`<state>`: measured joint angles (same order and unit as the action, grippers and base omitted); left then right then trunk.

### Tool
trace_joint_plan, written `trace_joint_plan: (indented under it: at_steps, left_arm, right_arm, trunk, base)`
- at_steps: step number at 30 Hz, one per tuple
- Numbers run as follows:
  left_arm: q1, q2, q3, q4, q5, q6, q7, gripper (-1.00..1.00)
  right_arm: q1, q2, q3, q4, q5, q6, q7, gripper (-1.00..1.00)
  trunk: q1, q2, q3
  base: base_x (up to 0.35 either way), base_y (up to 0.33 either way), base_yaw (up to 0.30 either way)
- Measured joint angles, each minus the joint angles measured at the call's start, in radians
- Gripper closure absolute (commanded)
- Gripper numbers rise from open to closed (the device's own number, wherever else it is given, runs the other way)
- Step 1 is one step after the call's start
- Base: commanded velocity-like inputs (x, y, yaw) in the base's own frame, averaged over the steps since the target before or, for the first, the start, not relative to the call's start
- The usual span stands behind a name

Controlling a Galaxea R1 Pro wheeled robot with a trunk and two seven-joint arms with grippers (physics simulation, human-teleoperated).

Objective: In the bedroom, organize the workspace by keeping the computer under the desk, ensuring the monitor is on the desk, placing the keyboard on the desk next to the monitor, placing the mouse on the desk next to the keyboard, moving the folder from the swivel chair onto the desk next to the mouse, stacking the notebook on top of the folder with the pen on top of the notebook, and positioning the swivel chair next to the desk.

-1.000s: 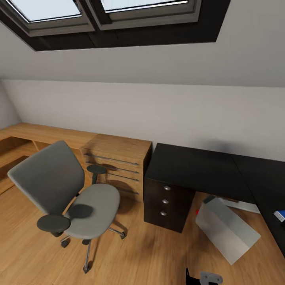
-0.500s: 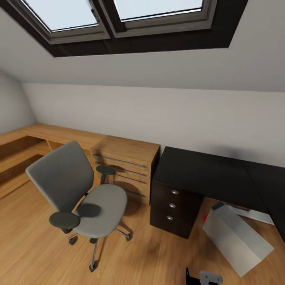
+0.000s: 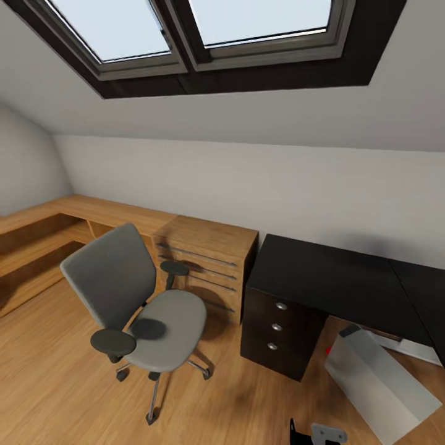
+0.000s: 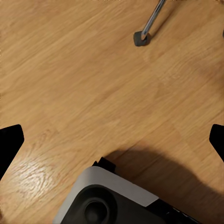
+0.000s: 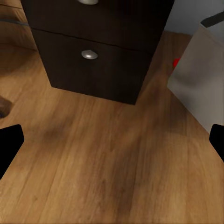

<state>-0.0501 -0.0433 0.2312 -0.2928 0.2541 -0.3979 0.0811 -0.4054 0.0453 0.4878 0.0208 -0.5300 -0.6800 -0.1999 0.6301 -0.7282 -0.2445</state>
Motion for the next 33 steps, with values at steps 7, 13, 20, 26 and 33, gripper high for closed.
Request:
trace_joint_plan:
  at_steps: [7, 13, 20, 26, 33]
  left_arm:
    - [0.000, 0.000, 0.001, 0.001, 0.000, 0.000, 0.000, -1.00]
    - [0.000, -0.001, 0.001, 0.001, 0.000, -0.001, 0.000, -1.00]
    - [0.000, -0.001, 0.001, 0.001, 0.000, -0.001, 0.000, -1.00]
    - [0.000, -0.001, 0.001, 0.001, 0.000, -0.001, 0.000, -1.00]
    - [0.000, -0.001, 0.000, 0.001, 0.000, -0.001, 0.000, -1.00]
  right_arm:
    - [0.000, 0.000, -0.001, 0.000, 0.000, 0.001, 0.001, -1.00]
    - [0.000, 0.000, -0.001, 0.000, 0.000, 0.002, -0.001, -1.00]
    - [0.000, -0.002, -0.001, 0.000, 0.000, 0.000, -0.003, -1.00]
    - [0.000, -0.004, -0.001, 0.000, 0.002, 0.000, -0.002, -1.00]
    - [0.000, -0.004, -0.001, 0.000, 0.003, 0.000, -0.002, -1.00]
  trunk:
    - [-0.027, 0.049, 0.023]
    - [-0.050, 0.091, 0.042]
    - [-0.050, 0.092, 0.042]
    - [-0.050, 0.092, 0.042]
    - [-0.050, 0.092, 0.042]
  base:
    - [0.000, 0.000, 0.114]
    - [0.000, 0.000, 0.232]
    - [0.000, 0.000, 0.257]
    - [0.000, 0.000, 0.263]
    - [0.000, 0.000, 0.275]
